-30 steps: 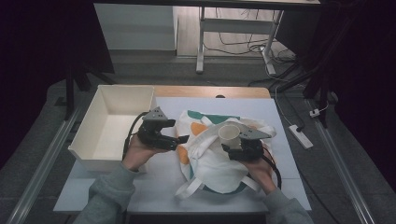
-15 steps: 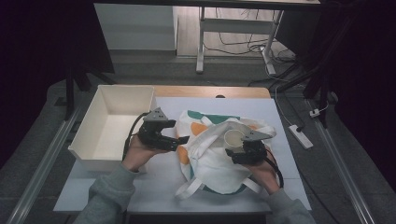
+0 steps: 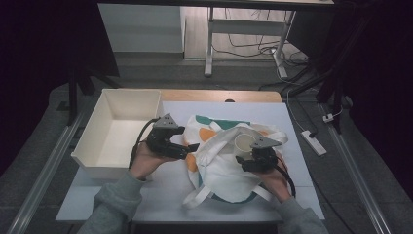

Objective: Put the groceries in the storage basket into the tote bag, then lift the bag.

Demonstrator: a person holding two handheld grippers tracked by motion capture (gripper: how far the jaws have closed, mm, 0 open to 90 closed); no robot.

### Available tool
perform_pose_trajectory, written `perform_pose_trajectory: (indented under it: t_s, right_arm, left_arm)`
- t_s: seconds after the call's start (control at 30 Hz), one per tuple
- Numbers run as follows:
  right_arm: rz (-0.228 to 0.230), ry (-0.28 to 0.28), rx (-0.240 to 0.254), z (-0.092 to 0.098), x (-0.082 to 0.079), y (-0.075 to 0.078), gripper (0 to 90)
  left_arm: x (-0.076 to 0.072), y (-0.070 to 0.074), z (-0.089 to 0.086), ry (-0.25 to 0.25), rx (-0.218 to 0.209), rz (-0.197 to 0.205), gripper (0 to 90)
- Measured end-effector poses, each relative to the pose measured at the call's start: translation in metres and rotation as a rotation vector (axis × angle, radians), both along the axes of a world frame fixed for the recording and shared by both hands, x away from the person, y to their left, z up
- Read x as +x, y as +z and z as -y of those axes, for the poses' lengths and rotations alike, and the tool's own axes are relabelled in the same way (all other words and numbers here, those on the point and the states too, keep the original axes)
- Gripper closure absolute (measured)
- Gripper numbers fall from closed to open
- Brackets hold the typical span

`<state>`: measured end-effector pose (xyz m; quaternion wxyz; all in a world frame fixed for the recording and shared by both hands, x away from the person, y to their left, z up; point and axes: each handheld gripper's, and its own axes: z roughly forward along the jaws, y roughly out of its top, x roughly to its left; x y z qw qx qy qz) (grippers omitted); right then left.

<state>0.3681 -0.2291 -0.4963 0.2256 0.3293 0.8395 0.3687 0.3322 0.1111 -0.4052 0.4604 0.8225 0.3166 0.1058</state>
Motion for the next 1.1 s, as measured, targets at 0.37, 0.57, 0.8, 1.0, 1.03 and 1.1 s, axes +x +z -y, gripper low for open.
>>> perform_pose_trajectory:
  t_s: [0.37,0.57,0.8,1.0,1.03,1.1]
  right_arm:
    - [-0.019,0.01,0.04,0.008,-0.016,0.022,6.7]
    - [0.019,0.026,0.07,0.021,-0.03,0.04,7.6]
    - [0.034,0.039,0.124,0.042,-0.031,0.048,14.2]
    - [0.04,0.006,0.133,0.056,-0.032,0.051,16.7]
    - [0.039,-0.003,0.129,0.058,-0.032,0.051,17.4]
    - [0.042,-0.021,0.109,0.062,-0.032,0.05,18.3]
  left_arm:
    - [0.0,-0.002,0.01,-0.008,0.018,-0.012,17.4]
    - [0.0,-0.008,0.021,-0.021,0.049,-0.029,17.6]
    - [0.003,-0.019,0.031,-0.022,0.063,-0.06,17.5]
    - [0.008,-0.032,0.042,-0.016,0.096,-0.092,16.7]
    - [0.008,-0.034,0.044,-0.015,0.1,-0.097,16.9]
    - [0.009,-0.038,0.049,-0.016,0.118,-0.103,16.9]
